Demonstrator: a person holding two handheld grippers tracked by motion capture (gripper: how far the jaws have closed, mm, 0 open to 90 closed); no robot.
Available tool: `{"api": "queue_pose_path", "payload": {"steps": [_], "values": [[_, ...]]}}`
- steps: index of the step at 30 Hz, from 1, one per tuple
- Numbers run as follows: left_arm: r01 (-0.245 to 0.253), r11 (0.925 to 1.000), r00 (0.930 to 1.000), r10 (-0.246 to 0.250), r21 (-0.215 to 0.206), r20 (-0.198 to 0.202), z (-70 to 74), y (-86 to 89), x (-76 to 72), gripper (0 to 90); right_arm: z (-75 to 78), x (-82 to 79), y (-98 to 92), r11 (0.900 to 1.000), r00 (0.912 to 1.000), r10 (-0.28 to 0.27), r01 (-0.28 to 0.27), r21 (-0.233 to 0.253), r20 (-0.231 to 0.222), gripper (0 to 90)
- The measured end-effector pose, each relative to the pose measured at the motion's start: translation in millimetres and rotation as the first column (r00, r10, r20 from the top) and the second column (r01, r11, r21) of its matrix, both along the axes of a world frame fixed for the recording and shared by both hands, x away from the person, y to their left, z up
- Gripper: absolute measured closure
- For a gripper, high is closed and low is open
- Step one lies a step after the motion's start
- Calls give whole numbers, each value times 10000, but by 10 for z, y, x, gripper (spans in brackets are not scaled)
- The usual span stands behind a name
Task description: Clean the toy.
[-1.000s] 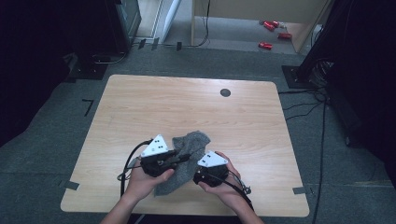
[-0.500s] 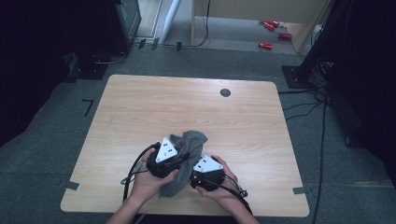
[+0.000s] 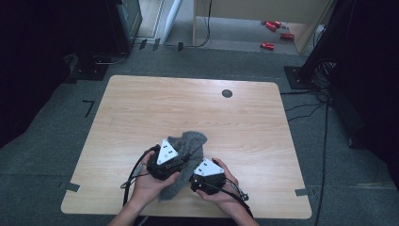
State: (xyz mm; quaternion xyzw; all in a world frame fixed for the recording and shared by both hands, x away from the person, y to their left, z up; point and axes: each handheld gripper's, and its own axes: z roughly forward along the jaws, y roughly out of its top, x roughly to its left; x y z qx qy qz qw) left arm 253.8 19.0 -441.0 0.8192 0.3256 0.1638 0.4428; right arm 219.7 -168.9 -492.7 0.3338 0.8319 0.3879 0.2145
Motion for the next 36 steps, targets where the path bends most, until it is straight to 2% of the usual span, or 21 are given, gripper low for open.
{"api": "queue_pose_path", "payload": {"steps": [3, 4, 6, 8, 10, 12, 13, 14, 16, 17, 19, 21, 23, 24, 26, 28, 30, 31, 32, 35, 36], "values": [[74, 9989, 10000, -77, -462, -61, 6, -37, -37, 652, 13, -4, -8, 9998, 10000, -52, 52, 169, 24, 349], [221, 9986, 9998, -222, -473, -15, 6, -81, -65, 593, 18, -4, -7, 9996, 10000, -53, 52, 261, 21, 349], [143, 9995, 9997, -137, -286, 219, 2, -166, -111, 455, 35, -8, -7, 9993, 10000, -56, 54, 357, 70, 349], [76, 9990, 10000, -75, -446, 41, -3, -171, -94, 406, 40, -11, -23, 9994, 9999, -83, 78, 323, 144, 349], [30, 9974, 9993, -57, -721, -382, -12, -111, -33, 394, 48, -20, -39, 9994, 9998, -151, 147, 321, 127, 349], [-99, 9954, 9967, 22, -955, -812, -26, -32, 28, 424, 50, -25, -48, 9995, 9997, -180, 176, 253, 145, 349], [2, 9936, 9947, -118, -1128, -1024, -29, 13, 50, 483, 45, -23, -52, 9996, 9997, -181, 177, 205, 177, 349], [157, 9908, 9932, -309, -1346, -1121, -35, 55, 64, 591, 42, -23, -54, 9996, 9997, -198, 195, 208, 166, 349], [326, 9835, 9893, -571, -1781, -1342, -41, 123, 97, 692, 46, -29, -50, 9995, 9997, -159, 154, 276, 175, 349], [303, 9805, 9876, -593, -1940, -1454, -39, 156, 113, 709, 50, -30, -53, 9997, 9995, -125, 118, 219, 304, 349], [-29, 9823, 9883, -258, -1873, -1506, -46, 221, 151, 730, 67, -49, -51, 9994, 9992, -161, 148, 322, 377, 349], [-325, 9773, 9841, -53, -2094, -1775, -70, 282, 186, 740, 125, -68, -96, 9970, 9980, -246, 202, 743, 588, 349], [-386, 9619, 9707, -282, -2708, -2388, -119, 341, 239, 742, 147, -75, -119, 9958, 9972, -245, 181, 894, 703, 349], [-154, 9465, 9589, -774, -3223, -2731, -150, 358, 265, 743, 185, -81, -166, 9916, 9963, -119, 7, 1297, 852, 349], [502, 9120, 9264, -1948, -4070, -3221, -208, 341, 298, 743, 201, -81, -185, 9894, 9955, 34, -171, 1445, 946, 349], [548, 8998, 9232, -2108, -4329, -3213, -223, 339, 298, 748, 224, -100, -201, 9877, 9944, 100, -262, 1542, 1050, 349], [685, 8860, 9131, -2409, -4586, -3291, -243, 354, 319, 748, 234, -102, -227, 9868, 9941, 172, -341, 1583, 1068, 349], [741, 8899, 9111, -2438, -4500, -3322, -253, 353, 324, 748, 240, -103, -237, 9866, 9939, 165, -338, 1594, 1087, 348], [767, 8967, 9125, -2393, -4360, -3317, -257, 350, 324, 749, 251, -104, -237, 9893, 9934, 116, -280, 1432, 1143, 348], [787, 9307, 9196, -2061, -3572, -3345, -272, 320, 311, 749, 248, -104, -237, 9909, 9929, 46, -204, 1330, 1185, 348], [800, 9378, 9192, -2005, -3377, -3389, -281, 312, 309, 749, 247, -99, -244, 9909, 9931, 30, -187, 1332, 1170, 349]]}}
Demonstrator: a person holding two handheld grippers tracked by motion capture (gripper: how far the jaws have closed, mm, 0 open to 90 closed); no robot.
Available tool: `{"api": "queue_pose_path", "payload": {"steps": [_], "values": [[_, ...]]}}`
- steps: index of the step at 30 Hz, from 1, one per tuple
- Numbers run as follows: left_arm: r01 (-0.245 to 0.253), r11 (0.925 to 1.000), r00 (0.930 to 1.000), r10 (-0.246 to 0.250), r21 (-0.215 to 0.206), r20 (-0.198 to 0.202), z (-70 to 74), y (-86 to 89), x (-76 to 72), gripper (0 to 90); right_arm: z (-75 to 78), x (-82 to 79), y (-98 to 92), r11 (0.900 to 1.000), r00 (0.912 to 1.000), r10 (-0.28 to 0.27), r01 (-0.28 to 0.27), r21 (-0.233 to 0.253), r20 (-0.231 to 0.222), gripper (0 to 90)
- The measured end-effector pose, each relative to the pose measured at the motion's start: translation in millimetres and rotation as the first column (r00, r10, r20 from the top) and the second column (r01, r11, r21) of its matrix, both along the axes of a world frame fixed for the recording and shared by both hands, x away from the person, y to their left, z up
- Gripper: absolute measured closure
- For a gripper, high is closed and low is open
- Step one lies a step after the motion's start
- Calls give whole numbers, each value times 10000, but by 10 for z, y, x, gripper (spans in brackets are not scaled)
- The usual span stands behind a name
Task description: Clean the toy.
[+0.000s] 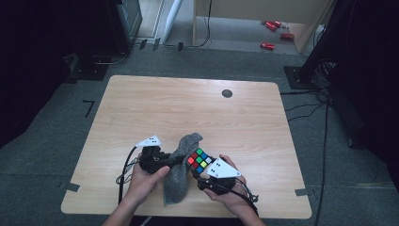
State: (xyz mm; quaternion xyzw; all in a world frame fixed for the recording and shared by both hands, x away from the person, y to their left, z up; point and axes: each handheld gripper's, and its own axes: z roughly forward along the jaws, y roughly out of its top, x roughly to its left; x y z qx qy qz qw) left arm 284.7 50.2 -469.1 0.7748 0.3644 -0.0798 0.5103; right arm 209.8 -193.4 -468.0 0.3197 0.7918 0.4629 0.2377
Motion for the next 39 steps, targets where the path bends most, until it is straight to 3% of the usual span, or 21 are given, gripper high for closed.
{"api": "queue_pose_path", "payload": {"steps": [2, 3, 4, 6, 7, 9, 10, 12, 17, 19, 21, 23, 25, 29, 31, 34, 37, 39], "values": [[44, 10000, 10000, -44, -33, -10, 4, 9, -4, 748, 2, 7, -18, 10000, 10000, -43, 43, 55, 4, 349], [40, 9994, 9999, -43, -350, -93, 22, 25, -5, 748, 4, 11, -31, 9997, 10000, -14, 15, 233, -58, 348], [134, 9954, 9997, -155, -944, -212, 45, 52, 1, 747, -1, 18, -30, 9998, 9999, 6, -3, 194, -119, 348], [336, 9756, 9986, -417, -2171, -331, 107, 107, 3, 747, -17, 27, -24, 9999, 9997, 49, -47, 98, -222, 349], [405, 9711, 9985, -478, -2353, -255, 137, 115, -2, 746, -43, 36, -14, 10000, 9995, 72, -74, -34, -296, 349], [319, 9823, 9995, -315, -1848, 52, 163, 104, -23, 739, -88, 27, 17, 9998, 9991, -43, 35, -193, -413, 348], [298, 9852, 9995, -302, -1689, -1, 142, 102, -18, 735, -91, 20, 28, 9999, 9991, -35, 28, -156, -412, 349], [172, 9853, 9990, -240, -1697, -383, 60, 114, 7, 735, -55, -2, 44, 10000, 9997, 49, -50, -50, -236, 348], [253, 9921, 9967, -345, -1231, -736, -20, 96, 29, 737, 47, -46, 4, 9998, 9998, 79, -83, 207, 202, 348], [331, 9882, 9956, -458, -1495, -819, -5, 101, 29, 736, 45, -36, -27, 9996, 9998, 60, -66, 284, 204, 348], [524, 9710, 9937, -738, -2332, -840, 48, 124, 23, 735, 28, -17, -45, 9994, 10000, 61, -63, 332, 35, 349], [632, 9610, 9934, -864, -2692, -751, 92, 136, 21, 733, -3, -1, -35, 9998, 9999, 82, -80, 177, -134, 348], [584, 9685, 9953, -753, -2422, -608, 101, 121, 13, 729, -30, -1, -15, 10000, 9998, 51, -50, 10, -172, 349], [337, 9854, 9945, -495, -1670, -919, 5, 105, 33, 729, 24, -33, -10, 9999, 9999, 102, -103, 98, 86, 348], [364, 9864, 9943, -518, -1605, -932, -8, 98, 35, 730, 63, -36, -37, 9996, 9997, 53, -60, 272, 237, 348], [467, 9768, 9931, -679, -2090, -955, 32, 106, 23, 732, 73, -25, -76, 9984, 9999, 91, -98, 556, 129, 348], [660, 9498, 9905, -995, -3057, -953, 94, 132, 11, 730, 18, -4, -51, 9996, 9998, 147, -144, 255, -122, 348], [622, 9418, 9884, -1040, -3304, -1105, 104, 145, 12, 725, -11, -4, -20, 9999, 9998, 99, -98, 70, -195, 348]]}}
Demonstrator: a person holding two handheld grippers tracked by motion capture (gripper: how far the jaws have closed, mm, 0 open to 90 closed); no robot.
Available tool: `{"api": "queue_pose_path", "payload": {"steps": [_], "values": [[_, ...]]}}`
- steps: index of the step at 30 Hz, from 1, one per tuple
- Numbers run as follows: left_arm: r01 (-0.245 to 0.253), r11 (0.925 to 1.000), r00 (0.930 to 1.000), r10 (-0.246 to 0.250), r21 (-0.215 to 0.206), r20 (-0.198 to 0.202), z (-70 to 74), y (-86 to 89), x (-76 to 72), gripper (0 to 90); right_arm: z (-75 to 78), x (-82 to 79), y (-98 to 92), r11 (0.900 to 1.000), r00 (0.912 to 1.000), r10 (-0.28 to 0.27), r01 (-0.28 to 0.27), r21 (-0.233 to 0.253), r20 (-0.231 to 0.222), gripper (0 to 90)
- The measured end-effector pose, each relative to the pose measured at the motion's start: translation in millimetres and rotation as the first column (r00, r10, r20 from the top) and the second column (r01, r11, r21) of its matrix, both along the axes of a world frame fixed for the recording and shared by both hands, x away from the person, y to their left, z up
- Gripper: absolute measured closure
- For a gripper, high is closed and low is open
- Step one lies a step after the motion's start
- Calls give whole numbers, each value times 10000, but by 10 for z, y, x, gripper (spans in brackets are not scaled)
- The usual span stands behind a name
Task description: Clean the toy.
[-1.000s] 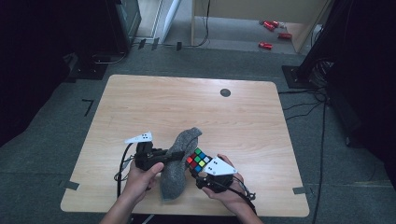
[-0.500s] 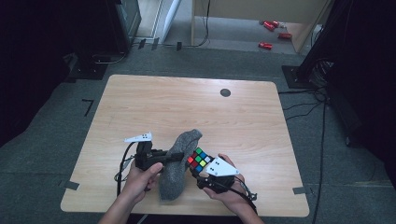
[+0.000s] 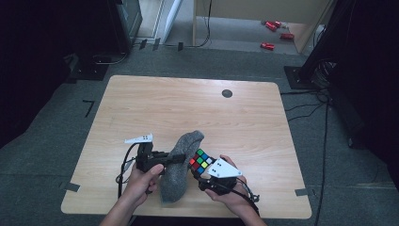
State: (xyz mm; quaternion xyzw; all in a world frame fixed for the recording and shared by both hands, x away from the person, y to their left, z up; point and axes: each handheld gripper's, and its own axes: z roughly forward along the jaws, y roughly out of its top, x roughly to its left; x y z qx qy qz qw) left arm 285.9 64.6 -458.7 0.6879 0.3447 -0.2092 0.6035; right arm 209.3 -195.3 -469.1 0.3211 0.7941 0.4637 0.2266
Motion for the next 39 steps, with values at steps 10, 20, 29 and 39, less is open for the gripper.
{"api": "queue_pose_path", "payload": {"steps": [10, 20, 29, 39], "values": [[-20, 9999, 9997, 17, -130, -254, -43, 36, -9, 725, 102, -12, -20, 9986, 9994, 330, -333, 422, 67, 348], [-634, 9853, 9963, 532, 1589, 680, -84, -3, -21, 725, 152, -45, -8, 9989, 9989, 216, -234, 402, 424, 348], [-878, 9229, 8964, -909, 3748, 4338, -63, -385, -327, 719, 378, -22, -209, 9750, 9953, -843, 724, 2100, 484, 348], [-1897, 9373, 8247, -94, 2924, 5654, 2, -388, -408, 730, 269, 19, -174, 9798, 9927, -1195, 1151, 1636, 174, 348]]}}
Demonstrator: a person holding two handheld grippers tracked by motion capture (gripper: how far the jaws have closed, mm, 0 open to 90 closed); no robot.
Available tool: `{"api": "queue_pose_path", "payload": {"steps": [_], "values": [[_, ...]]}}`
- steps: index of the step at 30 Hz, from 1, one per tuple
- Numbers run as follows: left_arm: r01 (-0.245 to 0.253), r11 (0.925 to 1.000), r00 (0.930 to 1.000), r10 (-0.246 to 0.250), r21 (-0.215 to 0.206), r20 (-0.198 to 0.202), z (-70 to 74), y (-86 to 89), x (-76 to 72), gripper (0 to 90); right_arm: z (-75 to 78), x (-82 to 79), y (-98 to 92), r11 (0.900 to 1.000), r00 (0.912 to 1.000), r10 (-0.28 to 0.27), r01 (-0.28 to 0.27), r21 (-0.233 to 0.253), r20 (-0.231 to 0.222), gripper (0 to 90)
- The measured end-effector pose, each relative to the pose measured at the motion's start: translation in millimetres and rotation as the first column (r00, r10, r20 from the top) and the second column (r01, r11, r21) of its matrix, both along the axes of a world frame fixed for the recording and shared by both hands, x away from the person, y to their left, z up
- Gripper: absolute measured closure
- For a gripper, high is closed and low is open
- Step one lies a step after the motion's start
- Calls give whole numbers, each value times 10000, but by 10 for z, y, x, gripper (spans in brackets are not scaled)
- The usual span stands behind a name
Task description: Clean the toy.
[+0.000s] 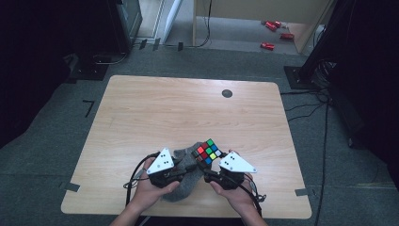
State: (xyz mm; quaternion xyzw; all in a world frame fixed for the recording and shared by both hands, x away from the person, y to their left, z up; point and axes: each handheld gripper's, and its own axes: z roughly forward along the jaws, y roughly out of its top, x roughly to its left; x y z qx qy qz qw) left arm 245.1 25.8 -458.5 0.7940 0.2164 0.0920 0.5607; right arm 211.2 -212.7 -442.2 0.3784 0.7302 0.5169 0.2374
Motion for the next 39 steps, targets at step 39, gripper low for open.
{"api": "queue_pose_path", "payload": {"steps": [39], "values": [[50, 9976, 9930, -132, 693, 1178, -158, -149, -91, 715, -36, 17, 38, 9997, 9967, 115, -99, 203, -799, 348]]}}
